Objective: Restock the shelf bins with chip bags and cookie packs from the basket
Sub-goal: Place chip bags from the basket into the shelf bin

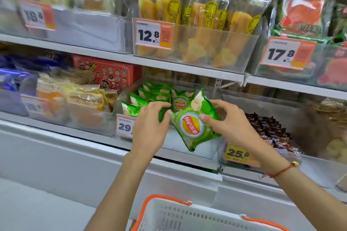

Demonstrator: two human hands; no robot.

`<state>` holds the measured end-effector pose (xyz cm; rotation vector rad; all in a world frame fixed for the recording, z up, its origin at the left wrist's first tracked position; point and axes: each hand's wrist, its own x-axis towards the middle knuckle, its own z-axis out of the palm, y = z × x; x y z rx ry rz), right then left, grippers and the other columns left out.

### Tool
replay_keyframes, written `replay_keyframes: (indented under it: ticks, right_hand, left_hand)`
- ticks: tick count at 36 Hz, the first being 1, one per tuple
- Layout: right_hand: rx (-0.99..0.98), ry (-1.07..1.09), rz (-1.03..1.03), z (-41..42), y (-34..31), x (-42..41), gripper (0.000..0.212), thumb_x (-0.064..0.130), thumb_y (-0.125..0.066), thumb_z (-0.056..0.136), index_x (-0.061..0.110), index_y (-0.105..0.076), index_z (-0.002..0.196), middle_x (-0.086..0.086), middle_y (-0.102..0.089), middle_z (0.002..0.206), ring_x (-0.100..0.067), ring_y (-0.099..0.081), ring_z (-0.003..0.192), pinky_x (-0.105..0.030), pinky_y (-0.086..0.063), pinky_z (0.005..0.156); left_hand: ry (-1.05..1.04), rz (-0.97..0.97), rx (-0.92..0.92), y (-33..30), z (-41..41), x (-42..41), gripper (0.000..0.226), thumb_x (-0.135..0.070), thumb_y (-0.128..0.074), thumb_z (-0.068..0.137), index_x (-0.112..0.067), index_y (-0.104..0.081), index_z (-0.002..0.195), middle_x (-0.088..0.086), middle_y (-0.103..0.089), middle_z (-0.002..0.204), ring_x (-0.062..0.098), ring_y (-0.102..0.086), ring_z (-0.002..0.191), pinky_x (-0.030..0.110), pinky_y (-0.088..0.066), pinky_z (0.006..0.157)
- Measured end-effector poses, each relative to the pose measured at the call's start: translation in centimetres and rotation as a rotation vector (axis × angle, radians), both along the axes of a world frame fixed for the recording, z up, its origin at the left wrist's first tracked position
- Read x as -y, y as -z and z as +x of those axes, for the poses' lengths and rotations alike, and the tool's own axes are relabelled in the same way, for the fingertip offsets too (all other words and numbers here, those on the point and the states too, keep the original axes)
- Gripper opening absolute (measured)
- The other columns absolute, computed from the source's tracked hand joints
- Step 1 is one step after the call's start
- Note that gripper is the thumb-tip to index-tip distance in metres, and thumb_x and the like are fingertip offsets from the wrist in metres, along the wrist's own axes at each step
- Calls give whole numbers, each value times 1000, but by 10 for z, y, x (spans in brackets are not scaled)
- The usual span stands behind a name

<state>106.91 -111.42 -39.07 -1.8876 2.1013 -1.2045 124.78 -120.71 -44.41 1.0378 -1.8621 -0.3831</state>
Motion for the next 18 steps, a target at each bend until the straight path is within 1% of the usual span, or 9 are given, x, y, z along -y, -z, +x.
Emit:
replay_keyframes:
  ticks: [1, 3, 5, 6, 8, 10, 12, 15, 18]
  right_hand:
    - [4, 37, -77, 0, 0, 4, 36, 35, -74, 81, 25, -63, 114, 15, -65, 98, -4, -59, 95, -19, -44, 80]
    - [-2, 82, -151, 3, 2, 12, 39, 37, -72, 82, 23, -58, 115, 14, -64, 102, -6, -59, 97, -23, -46, 80]
    - [-30, 131, -127, 7, 5, 22, 40, 41, -69, 84, 23, -54, 117, 9, -65, 108, -11, -59, 101, -32, -49, 81]
    - [-52, 156, -106, 8, 5, 28, 39, 43, -67, 85, 24, -54, 117, 7, -65, 110, -14, -59, 102, -34, -49, 81]
    - [-87, 192, -71, 8, 2, 44, 38, 45, -64, 87, 24, -56, 117, 3, -66, 113, -20, -60, 106, -37, -49, 84]
    - [-96, 207, -32, 5, -4, 62, 40, 46, -65, 86, 22, -58, 118, -1, -66, 115, -25, -59, 110, -41, -48, 89]
    - [-102, 228, 4, -1, -10, 82, 42, 46, -65, 84, 20, -60, 117, -5, -67, 115, -29, -59, 111, -43, -48, 91]
    - [-134, 292, 72, -13, -6, 111, 49, 51, -64, 82, 15, -63, 116, -13, -66, 114, -34, -59, 110, -41, -48, 89]
    - [-149, 325, 173, -21, 4, 141, 55, 56, -63, 81, 10, -63, 112, -17, -64, 113, -36, -59, 107, -37, -45, 82]
  left_hand:
    - [-72, -39, 40, 0, 1, 7, 25, -27, -53, 96, -27, -61, 120, -9, -58, 124, 13, -47, 115, 30, -39, 92]
    - [-158, -57, 145, 7, 1, 20, 32, -21, -52, 95, -25, -56, 126, -4, -52, 133, 17, -43, 122, 31, -34, 99]
    - [-190, -37, 227, 18, 1, 30, 39, -21, -50, 96, -25, -49, 135, -2, -45, 142, 18, -37, 131, 31, -25, 107]
    - [-193, -29, 245, 26, 2, 32, 42, -23, -50, 96, -26, -46, 138, -2, -43, 143, 18, -35, 133, 31, -22, 108]
    - [-170, -39, 222, 41, 3, 36, 44, -24, -50, 96, -27, -44, 139, -1, -45, 142, 19, -37, 131, 35, -24, 109]
    - [-157, -97, 157, 52, 3, 42, 40, -24, -53, 95, -26, -51, 134, 0, -52, 134, 20, -44, 125, 40, -32, 107]
    - [-176, -113, 133, 55, 4, 48, 37, -28, -55, 93, -29, -54, 130, -3, -54, 129, 19, -45, 122, 39, -32, 105]
    - [-193, -72, 142, 49, 5, 51, 38, -33, -56, 91, -37, -51, 129, -8, -51, 127, 17, -41, 122, 34, -27, 102]
    - [-230, -54, 121, 46, 3, 55, 38, -33, -58, 90, -37, -53, 127, -7, -51, 123, 18, -41, 118, 36, -27, 103]
